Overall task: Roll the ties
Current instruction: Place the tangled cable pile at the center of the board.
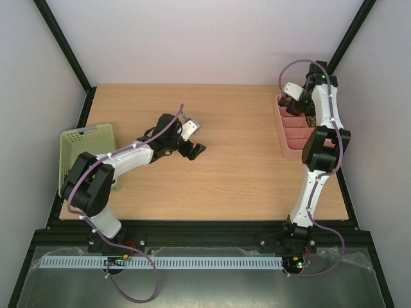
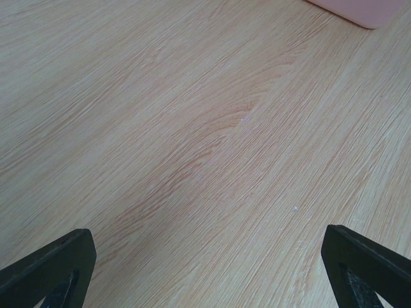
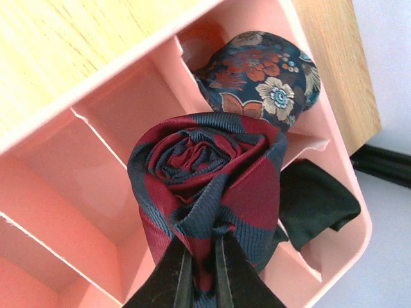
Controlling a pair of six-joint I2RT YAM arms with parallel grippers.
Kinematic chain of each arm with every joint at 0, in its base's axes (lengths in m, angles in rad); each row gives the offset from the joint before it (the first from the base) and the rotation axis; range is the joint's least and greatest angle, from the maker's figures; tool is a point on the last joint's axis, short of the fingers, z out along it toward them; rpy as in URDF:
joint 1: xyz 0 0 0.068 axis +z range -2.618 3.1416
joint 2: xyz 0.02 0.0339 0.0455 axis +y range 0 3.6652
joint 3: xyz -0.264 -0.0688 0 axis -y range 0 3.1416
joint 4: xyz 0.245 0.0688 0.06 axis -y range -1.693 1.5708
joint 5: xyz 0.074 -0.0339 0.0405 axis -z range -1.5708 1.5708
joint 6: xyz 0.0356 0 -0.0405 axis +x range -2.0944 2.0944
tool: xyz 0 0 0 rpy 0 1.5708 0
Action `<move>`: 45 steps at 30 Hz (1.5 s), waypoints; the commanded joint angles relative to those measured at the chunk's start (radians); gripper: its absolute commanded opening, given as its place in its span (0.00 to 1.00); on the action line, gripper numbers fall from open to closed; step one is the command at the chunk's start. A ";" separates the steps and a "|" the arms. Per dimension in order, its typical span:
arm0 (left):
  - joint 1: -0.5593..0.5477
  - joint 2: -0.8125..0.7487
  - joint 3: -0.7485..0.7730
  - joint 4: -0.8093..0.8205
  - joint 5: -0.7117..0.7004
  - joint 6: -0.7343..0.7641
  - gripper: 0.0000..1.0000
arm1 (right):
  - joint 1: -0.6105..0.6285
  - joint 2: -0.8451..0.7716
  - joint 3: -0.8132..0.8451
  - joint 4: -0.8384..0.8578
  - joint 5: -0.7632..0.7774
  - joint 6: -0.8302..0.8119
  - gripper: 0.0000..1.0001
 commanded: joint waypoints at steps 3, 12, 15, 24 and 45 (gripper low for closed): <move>0.006 -0.002 0.000 -0.018 -0.008 -0.009 0.99 | -0.002 -0.050 0.064 -0.120 0.023 0.366 0.01; 0.006 0.004 -0.001 -0.018 0.010 -0.017 0.99 | -0.002 0.036 0.160 -0.239 -0.015 0.756 0.01; 0.006 0.004 -0.004 -0.018 0.012 -0.019 0.99 | -0.002 0.054 0.164 -0.214 -0.024 0.803 0.02; 0.006 0.007 -0.007 -0.024 0.006 -0.018 0.99 | 0.000 0.143 0.197 -0.203 -0.018 0.884 0.01; 0.007 0.017 0.010 -0.083 0.029 -0.010 0.99 | 0.031 0.313 0.197 -0.146 0.010 0.878 0.02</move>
